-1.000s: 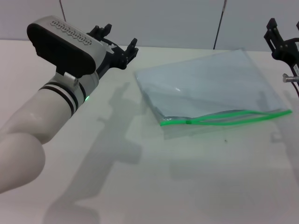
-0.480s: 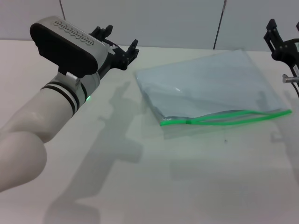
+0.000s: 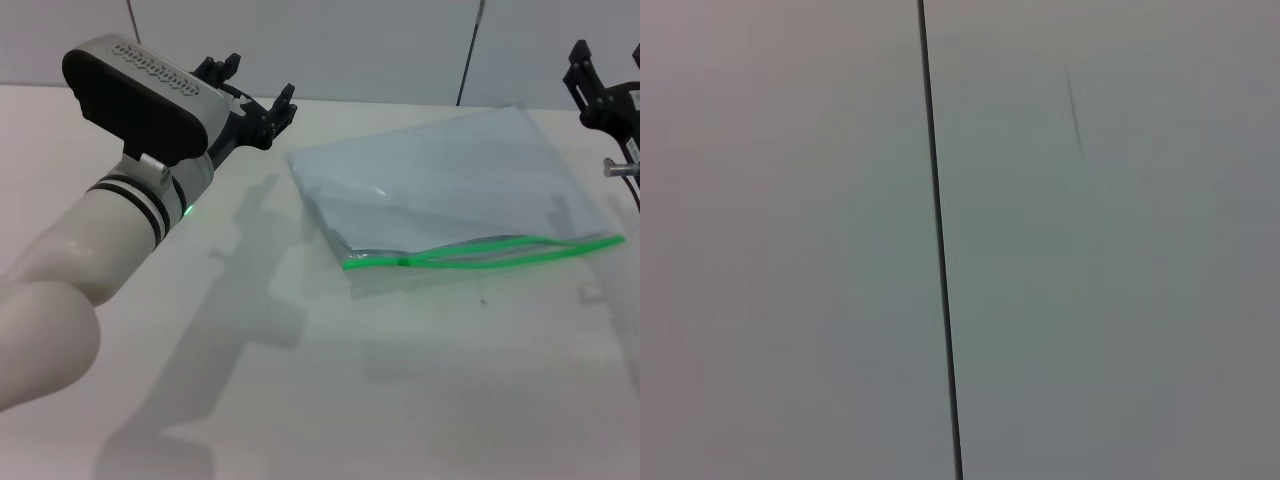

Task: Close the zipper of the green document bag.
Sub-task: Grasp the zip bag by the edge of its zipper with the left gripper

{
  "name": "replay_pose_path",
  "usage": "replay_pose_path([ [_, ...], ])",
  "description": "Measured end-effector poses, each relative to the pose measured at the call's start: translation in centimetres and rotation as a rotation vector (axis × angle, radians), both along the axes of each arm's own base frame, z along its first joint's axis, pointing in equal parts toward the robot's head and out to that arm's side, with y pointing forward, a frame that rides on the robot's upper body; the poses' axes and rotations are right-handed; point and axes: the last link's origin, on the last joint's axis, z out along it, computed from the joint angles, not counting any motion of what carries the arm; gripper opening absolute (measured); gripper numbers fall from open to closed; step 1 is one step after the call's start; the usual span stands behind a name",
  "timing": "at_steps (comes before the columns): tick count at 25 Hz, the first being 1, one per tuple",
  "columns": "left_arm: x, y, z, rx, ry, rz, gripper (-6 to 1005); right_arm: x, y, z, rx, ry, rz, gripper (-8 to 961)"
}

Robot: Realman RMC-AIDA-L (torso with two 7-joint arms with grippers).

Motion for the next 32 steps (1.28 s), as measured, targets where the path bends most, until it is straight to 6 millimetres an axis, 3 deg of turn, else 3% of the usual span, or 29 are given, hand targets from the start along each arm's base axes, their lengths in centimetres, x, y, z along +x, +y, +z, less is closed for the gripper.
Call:
replay_pose_path([
  [32,-0.53,0.3,-0.34,-0.012,-0.017,0.025,730,0.46,0.25,-0.29,-0.02,-0.007,-0.012,755],
])
